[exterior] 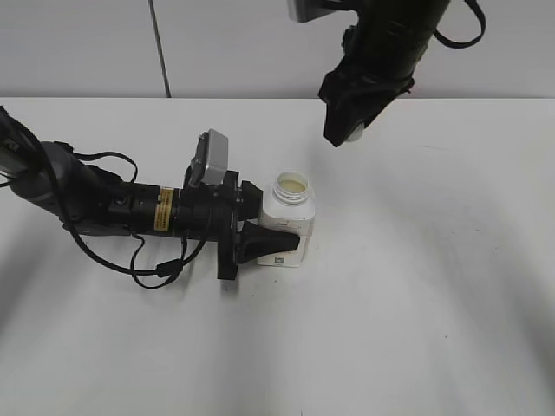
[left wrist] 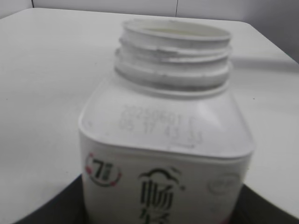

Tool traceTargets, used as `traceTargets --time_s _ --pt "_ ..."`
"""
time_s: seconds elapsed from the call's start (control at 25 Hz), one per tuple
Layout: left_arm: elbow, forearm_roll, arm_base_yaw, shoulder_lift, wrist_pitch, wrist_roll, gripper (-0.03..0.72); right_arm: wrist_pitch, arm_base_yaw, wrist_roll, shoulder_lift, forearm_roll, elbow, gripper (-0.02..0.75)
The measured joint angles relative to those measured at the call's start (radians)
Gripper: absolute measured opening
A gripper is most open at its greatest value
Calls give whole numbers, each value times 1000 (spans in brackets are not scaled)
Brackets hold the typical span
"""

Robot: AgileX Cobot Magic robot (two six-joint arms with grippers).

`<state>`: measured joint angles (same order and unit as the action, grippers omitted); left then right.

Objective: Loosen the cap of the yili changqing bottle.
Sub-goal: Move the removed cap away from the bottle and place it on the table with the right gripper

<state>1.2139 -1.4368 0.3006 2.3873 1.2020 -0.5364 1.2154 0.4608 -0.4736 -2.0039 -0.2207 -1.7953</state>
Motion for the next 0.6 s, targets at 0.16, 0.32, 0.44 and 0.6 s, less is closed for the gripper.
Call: traceTargets --time_s 0.16,0.32,0.44,0.6 --pt "0 0 0 0 0 0 375 0 -53 58 3 2 54 393" --pt "0 0 0 0 0 0 375 -53 -122 111 3 2 149 393" --pt "0 0 0 0 0 0 375 -110 -188 156 3 3 230 393" --pt "0 0 0 0 0 0 375 -186 -262 185 3 3 343 393"
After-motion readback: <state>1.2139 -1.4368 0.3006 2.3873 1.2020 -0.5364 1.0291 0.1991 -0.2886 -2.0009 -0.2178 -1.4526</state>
